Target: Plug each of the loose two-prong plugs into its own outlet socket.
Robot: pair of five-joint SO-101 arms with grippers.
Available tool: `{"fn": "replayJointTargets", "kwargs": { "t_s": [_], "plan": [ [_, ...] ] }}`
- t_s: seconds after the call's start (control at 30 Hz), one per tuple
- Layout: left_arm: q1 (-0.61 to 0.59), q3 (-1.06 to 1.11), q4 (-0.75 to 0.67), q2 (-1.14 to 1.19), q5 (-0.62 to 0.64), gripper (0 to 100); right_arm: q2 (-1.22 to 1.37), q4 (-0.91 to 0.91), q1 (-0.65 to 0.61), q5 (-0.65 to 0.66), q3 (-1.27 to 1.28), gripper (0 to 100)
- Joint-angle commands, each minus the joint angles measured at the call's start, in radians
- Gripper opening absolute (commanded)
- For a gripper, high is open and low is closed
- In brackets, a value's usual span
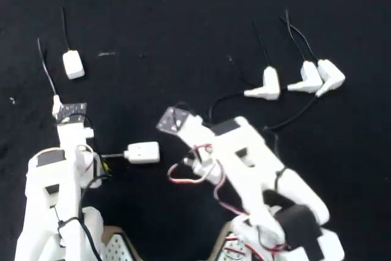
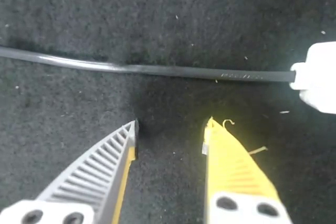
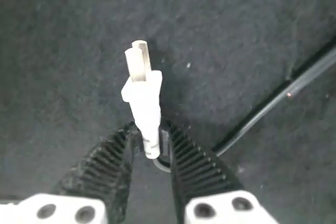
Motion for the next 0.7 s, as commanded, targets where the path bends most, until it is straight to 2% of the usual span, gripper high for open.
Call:
{"fn": "replayJointTargets", "kwargs": {
  "t_s": [0.0, 0.23, 0.57, 0.67],
  "plan": [
    [0.015, 0.001, 0.002, -0.011, 0.000, 21, 0.002, -0.057, 0.018, -0.012, -0.061, 1.3],
    [0.016, 0.001, 0.002, -0.011, 0.000, 21, 0.002, -0.063, 0.018, -0.012, -0.053, 18.0],
    [0.016, 0.001, 0.002, -0.011, 0.000, 21, 0.004, -0.196, -0.008, -0.002, -0.019, 17.9],
    [0.016, 0.001, 0.002, -0.011, 0.000, 21, 0.004, -0.245, -0.069, 0.077, 0.031, 17.9]
  ]
}}
